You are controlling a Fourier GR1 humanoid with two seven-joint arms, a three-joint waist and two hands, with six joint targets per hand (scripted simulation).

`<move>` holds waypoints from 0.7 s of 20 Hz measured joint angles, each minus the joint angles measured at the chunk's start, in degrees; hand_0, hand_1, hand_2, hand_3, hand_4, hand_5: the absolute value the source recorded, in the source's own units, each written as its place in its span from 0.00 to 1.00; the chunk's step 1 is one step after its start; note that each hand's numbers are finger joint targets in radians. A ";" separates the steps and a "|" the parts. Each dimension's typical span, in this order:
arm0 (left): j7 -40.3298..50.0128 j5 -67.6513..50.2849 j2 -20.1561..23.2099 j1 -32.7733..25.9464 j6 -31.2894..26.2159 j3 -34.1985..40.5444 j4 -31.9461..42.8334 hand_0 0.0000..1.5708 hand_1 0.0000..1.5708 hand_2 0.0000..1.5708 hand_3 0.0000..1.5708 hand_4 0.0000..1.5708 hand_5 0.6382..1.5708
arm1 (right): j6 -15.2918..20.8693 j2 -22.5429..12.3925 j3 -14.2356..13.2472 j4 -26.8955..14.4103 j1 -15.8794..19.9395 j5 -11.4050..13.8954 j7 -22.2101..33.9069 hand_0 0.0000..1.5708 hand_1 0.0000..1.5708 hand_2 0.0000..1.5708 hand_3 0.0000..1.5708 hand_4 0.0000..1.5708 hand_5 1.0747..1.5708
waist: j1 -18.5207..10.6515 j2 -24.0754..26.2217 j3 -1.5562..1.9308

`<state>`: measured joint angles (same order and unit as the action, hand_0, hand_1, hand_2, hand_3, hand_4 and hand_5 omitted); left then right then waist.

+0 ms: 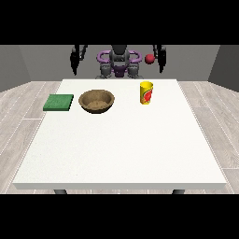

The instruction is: Pick the cup and pour the ball into the bowl, then pick the bowl and place it on the pad

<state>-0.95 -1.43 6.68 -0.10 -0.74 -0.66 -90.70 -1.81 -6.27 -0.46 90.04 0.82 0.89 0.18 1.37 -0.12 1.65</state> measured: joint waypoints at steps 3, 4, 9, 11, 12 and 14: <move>1.54 -0.08 0.97 0.20 -0.12 0.30 -2.04 0.00 0.00 0.00 0.00 0.00 0.99 | -0.16 -0.82 -0.29 2.03 0.25 -0.23 1.60 0.00 0.00 0.00 0.00 0.00 1.00 | 0.10 5.51 -0.57; 2.17 -0.16 1.28 0.27 -0.17 0.41 -2.67 0.00 0.00 0.00 0.00 0.00 0.99 | -0.20 -1.08 -0.40 2.71 0.36 -0.32 2.21 0.00 0.00 0.00 0.00 0.00 1.00 | 0.13 7.23 -0.72; 6.93 -5.86 2.23 2.73 -0.53 5.01 -5.44 0.00 0.00 0.00 0.00 0.00 0.99 | -4.22 -3.65 -4.33 5.05 -0.51 -6.68 4.82 0.00 0.00 0.00 0.00 0.00 1.00 | 1.27 11.30 -1.33; 8.58 -9.02 3.36 3.59 -1.64 7.45 -6.70 0.00 0.00 0.00 0.00 0.00 0.98 | -6.25 -5.35 -7.13 5.26 -0.91 -9.72 4.92 0.00 0.00 0.00 0.00 0.00 1.00 | 0.90 10.72 -1.45; 8.72 -9.93 3.87 4.08 -1.81 8.69 -6.73 0.00 0.00 0.00 0.00 0.00 0.98 | -7.46 -6.18 -8.13 5.79 -1.02 -11.14 5.25 0.00 0.00 0.00 0.00 0.00 1.00 | 1.14 10.07 -1.49; 8.02 -12.39 5.31 4.56 -3.66 11.30 -6.27 0.00 0.00 0.00 0.00 0.00 0.97 | -8.70 -6.50 -9.44 6.48 -1.49 -12.75 4.54 0.00 0.00 0.00 0.00 0.00 1.00 | 1.19 8.51 -1.56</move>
<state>7.07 -13.82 11.99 4.46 -4.40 10.65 -96.97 -10.51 -12.77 -9.89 96.53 -0.67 -11.86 4.72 2.56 8.39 0.09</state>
